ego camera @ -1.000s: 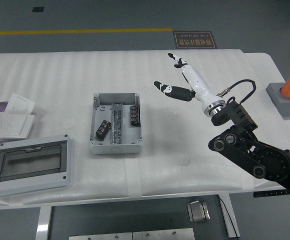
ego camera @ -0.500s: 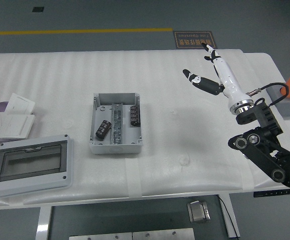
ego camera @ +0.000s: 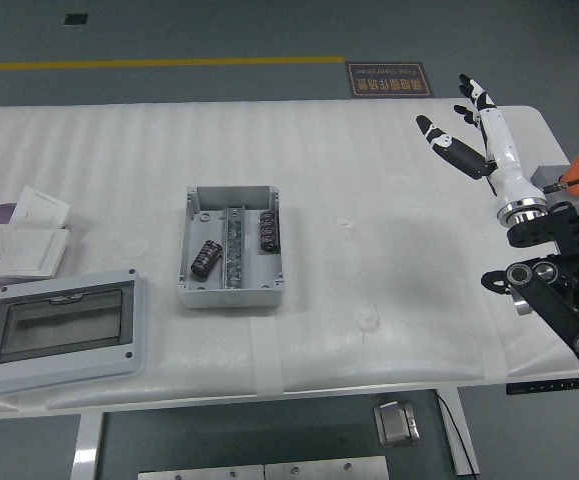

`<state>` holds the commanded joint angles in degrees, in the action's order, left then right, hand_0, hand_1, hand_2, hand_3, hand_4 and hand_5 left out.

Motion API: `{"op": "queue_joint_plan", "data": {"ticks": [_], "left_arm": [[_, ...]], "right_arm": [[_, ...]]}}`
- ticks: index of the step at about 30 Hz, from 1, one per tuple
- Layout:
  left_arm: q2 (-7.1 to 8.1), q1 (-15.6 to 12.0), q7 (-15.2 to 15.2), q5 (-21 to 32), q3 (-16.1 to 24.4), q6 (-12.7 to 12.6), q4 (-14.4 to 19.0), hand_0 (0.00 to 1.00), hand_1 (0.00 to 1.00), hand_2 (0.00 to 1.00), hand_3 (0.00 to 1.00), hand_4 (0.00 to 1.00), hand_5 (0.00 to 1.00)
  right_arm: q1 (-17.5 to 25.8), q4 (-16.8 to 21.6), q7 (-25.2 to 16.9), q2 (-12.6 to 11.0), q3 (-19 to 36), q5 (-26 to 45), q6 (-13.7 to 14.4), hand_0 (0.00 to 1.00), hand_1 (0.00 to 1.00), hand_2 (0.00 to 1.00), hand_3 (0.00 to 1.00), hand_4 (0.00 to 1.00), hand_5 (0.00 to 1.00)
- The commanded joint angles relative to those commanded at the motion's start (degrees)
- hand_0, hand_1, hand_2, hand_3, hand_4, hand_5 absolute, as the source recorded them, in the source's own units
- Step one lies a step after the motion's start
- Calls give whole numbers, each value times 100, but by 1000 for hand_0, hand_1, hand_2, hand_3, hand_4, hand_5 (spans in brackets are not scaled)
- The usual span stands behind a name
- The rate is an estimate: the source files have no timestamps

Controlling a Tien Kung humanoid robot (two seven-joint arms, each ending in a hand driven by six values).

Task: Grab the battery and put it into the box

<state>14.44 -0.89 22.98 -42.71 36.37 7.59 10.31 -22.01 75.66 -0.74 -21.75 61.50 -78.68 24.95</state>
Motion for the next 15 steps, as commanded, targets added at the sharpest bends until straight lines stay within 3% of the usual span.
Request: {"op": "queue_joint_plan", "data": {"ticks": [15], "left_arm": [[93, 88, -3, 7, -18, -10, 0, 680, 691, 563, 581, 587, 430]], "right_arm": [[91, -139, -516, 30, 442, 1100, -184, 891, 844, 949, 998, 791, 564]]}}
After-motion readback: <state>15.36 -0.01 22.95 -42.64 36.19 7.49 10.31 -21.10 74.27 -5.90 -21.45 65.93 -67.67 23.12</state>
